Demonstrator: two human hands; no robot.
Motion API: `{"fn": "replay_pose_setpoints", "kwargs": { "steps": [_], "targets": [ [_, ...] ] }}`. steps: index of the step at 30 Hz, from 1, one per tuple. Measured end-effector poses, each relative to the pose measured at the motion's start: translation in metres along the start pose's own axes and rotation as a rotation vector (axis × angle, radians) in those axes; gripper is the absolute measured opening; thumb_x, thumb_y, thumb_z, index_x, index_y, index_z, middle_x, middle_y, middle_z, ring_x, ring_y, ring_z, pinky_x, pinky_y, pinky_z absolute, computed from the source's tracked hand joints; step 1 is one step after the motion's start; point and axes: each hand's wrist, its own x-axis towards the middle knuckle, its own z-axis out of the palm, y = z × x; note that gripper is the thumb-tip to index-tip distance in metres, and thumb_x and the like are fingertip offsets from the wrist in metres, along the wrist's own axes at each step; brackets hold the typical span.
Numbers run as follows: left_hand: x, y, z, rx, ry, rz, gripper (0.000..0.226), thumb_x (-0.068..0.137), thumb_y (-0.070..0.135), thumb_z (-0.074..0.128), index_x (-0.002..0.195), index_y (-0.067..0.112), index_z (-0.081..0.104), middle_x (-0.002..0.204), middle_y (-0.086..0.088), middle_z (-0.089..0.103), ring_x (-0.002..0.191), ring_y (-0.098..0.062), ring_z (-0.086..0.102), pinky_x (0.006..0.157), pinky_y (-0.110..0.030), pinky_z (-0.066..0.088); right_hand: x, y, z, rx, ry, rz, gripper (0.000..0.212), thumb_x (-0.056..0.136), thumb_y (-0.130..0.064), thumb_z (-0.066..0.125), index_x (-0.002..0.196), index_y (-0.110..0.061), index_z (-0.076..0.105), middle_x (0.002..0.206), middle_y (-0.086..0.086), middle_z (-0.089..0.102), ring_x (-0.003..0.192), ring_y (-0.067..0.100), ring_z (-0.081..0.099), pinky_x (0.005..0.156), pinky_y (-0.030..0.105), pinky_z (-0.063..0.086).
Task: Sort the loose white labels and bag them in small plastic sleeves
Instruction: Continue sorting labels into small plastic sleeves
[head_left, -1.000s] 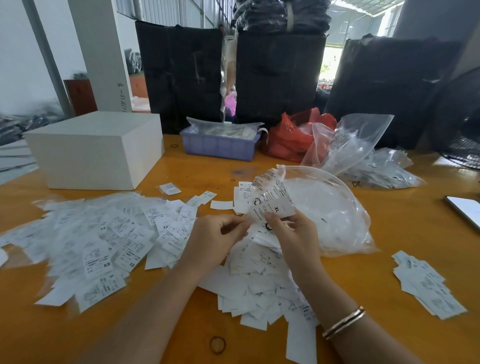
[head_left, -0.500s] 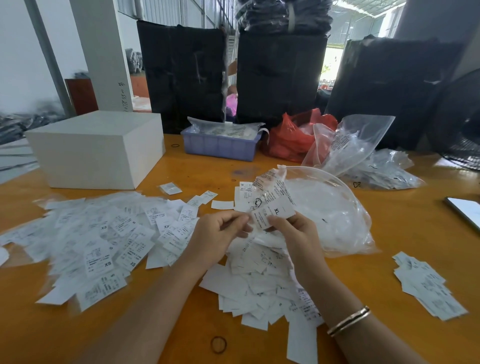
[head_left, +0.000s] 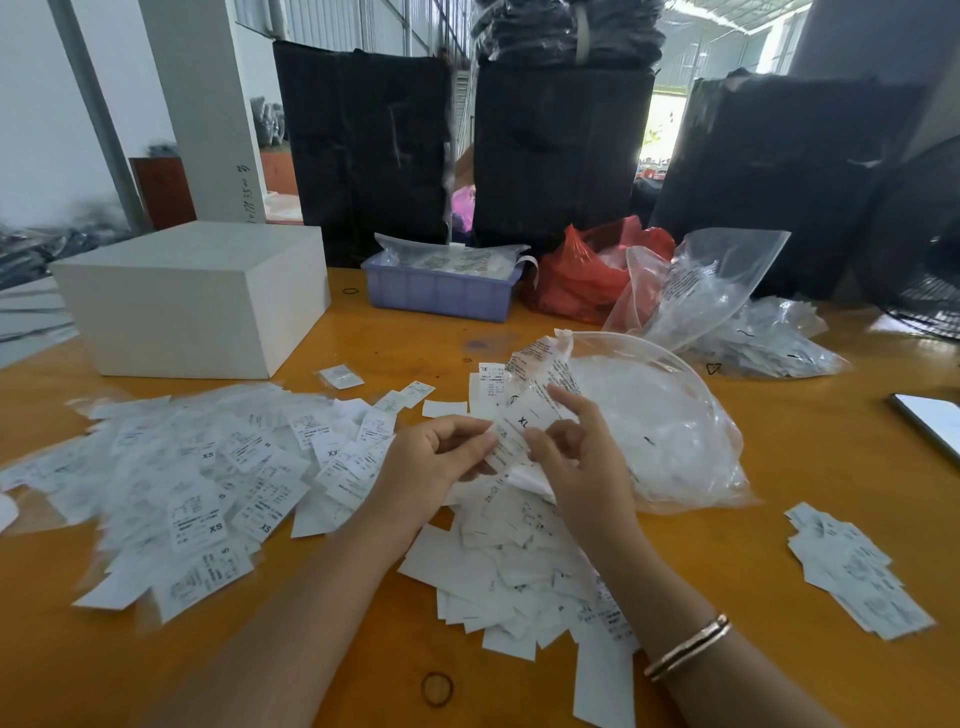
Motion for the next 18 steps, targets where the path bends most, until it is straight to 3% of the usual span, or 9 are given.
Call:
{"fn": "replay_pose_setpoints", "kwargs": {
  "steps": [2,5,8,10,13,16,18],
  "targets": [
    [0.0010,-0.0004,-0.0009,-0.029,0.021,-0.025,0.011,0.085,0.019,0.067,0.089,0.029,0.067,0.078,0.015,0.073,0.072,-0.005,0.070,0.060,-0.010,0.050,-0.0007,0.0008,-0.0014,0.013,0.055,-0.026,0.028,0.089,-0.021,0.062,0.107,-0.040,0.051,0.078,-0.010,0.068,0.076,0.003,0.065,0.074,0.023,0.053],
    [0.0010,-0.0008,-0.0009,-0.021,0.027,-0.023,0.010,0.085,0.020,0.066,0.089,0.029,0.067,0.079,0.015,0.073,0.074,-0.005,0.070,0.060,-0.010,0.050,-0.0039,0.0027,0.0015,-0.088,0.002,-0.073,0.019,0.090,-0.023,0.062,0.098,-0.040,0.058,0.080,-0.017,0.068,0.080,0.001,0.066,0.074,0.026,0.055],
    [0.0004,-0.0008,-0.0001,-0.009,0.026,-0.037,0.008,0.086,0.021,0.066,0.089,0.029,0.067,0.079,0.014,0.073,0.074,-0.005,0.070,0.061,-0.011,0.050,-0.0031,0.0047,0.0059,-0.034,-0.020,-0.020,0.035,0.090,-0.023,0.061,0.119,-0.039,0.049,0.082,-0.014,0.070,0.082,-0.001,0.065,0.075,0.015,0.049],
    [0.0005,-0.0013,-0.0002,0.004,0.040,-0.048,0.009,0.085,0.022,0.067,0.089,0.030,0.067,0.080,0.013,0.073,0.075,-0.004,0.069,0.061,-0.011,0.050,-0.0015,0.0064,0.0049,-0.025,-0.013,0.007,0.037,0.091,-0.023,0.061,0.123,-0.037,0.049,0.082,-0.014,0.070,0.081,-0.003,0.065,0.074,0.014,0.049],
    [0.0005,-0.0015,-0.0003,0.050,0.071,-0.042,0.012,0.084,0.024,0.068,0.087,0.035,0.067,0.078,0.019,0.071,0.077,0.004,0.066,0.062,-0.007,0.048,-0.0017,0.0075,0.0030,-0.058,-0.024,-0.016,0.021,0.090,-0.020,0.061,0.105,-0.034,0.063,0.084,-0.015,0.070,0.080,0.000,0.065,0.077,0.025,0.054],
    [0.0004,-0.0027,0.0001,0.106,0.083,-0.042,0.008,0.083,0.027,0.069,0.085,0.035,0.068,0.075,0.026,0.068,0.077,0.011,0.062,0.057,-0.006,0.046,-0.0010,0.0068,0.0053,-0.177,-0.061,-0.130,0.011,0.090,-0.025,0.061,0.094,-0.027,0.072,0.082,-0.018,0.067,0.079,-0.003,0.060,0.069,0.011,0.045],
    [0.0012,-0.0042,-0.0007,0.119,0.086,-0.067,0.004,0.083,0.030,0.069,0.084,0.034,0.070,0.077,0.024,0.069,0.075,0.011,0.061,0.051,-0.009,0.046,-0.0012,0.0081,0.0067,-0.258,-0.124,-0.190,0.018,0.092,-0.029,0.059,0.093,-0.019,0.073,0.088,-0.011,0.069,0.082,0.001,0.058,0.076,0.018,0.043]
  ]
}}
